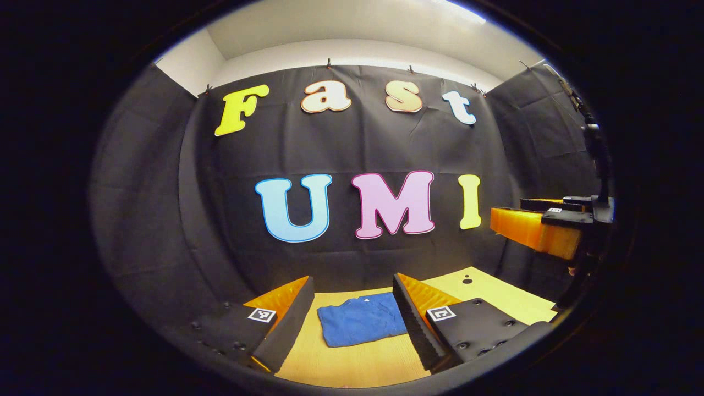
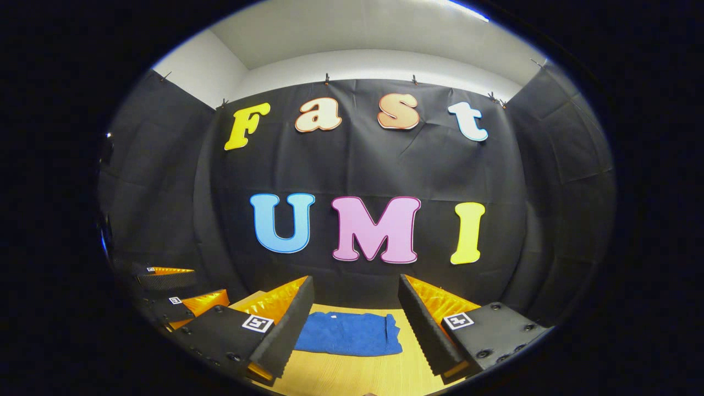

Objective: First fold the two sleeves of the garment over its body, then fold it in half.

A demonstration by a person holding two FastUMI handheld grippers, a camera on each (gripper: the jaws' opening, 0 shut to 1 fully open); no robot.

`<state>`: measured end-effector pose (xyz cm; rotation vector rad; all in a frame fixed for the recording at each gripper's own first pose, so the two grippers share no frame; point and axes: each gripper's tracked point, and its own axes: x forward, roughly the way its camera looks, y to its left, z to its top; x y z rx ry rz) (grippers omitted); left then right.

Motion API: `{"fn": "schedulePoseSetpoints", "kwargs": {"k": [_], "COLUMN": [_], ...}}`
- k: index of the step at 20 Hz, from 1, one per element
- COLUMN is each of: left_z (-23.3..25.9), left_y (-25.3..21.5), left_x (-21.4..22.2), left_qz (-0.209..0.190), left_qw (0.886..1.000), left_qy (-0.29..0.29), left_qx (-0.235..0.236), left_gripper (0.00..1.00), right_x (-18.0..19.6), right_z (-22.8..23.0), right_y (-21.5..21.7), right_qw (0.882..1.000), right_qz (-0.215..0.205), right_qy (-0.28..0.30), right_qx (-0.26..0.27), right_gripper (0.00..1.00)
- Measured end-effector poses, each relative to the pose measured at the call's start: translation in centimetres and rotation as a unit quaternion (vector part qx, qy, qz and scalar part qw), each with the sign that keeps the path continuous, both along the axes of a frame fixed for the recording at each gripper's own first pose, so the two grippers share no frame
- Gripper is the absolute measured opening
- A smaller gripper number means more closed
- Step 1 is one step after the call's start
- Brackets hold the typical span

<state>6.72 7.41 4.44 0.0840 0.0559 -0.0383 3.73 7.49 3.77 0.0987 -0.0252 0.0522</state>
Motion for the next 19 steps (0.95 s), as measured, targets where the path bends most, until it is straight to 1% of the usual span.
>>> {"fn": "schedulePoseSetpoints", "kwargs": {"k": [3,5,8,12,16,19], "left_z": [0.9,0.5,0.6,0.8,1.4,1.7], "left_y": [-0.5,-0.9,-2.2,-2.7,-2.3,-1.9], "left_x": [0.1,0.4,0.9,1.1,0.9,0.7], "left_qz": [-0.002,0.005,-0.003,-0.003,0.001,0.003], "left_qw": [1.0,1.0,1.0,1.0,1.0,1.0], "left_qy": [-0.007,-0.002,-0.003,-0.005,-0.015,-0.019], "left_qx": [-0.01,-0.01,-0.024,-0.02,-0.011,-0.016], "left_gripper": [0.82,0.81,0.81,0.81,0.82,0.81], "right_x": [-0.1,-0.4,-0.5,-0.5,-0.5,-0.4], "right_z": [0.8,0.5,0.9,1.1,1.1,0.1], "right_y": [-0.9,-1.6,-2.5,-3.0,-2.7,-2.2], "right_qw": [1.0,1.0,1.0,1.0,1.0,1.0], "right_qz": [-0.003,-0.006,-0.006,-0.01,-0.011,-0.008], "right_qy": [-0.009,-0.009,-0.019,-0.022,-0.02,-0.005], "right_qx": [0.009,0.004,-0.007,-0.008,-0.005,-0.007], "right_gripper": [0.96,0.96,0.96,0.96,0.96,0.96]}}
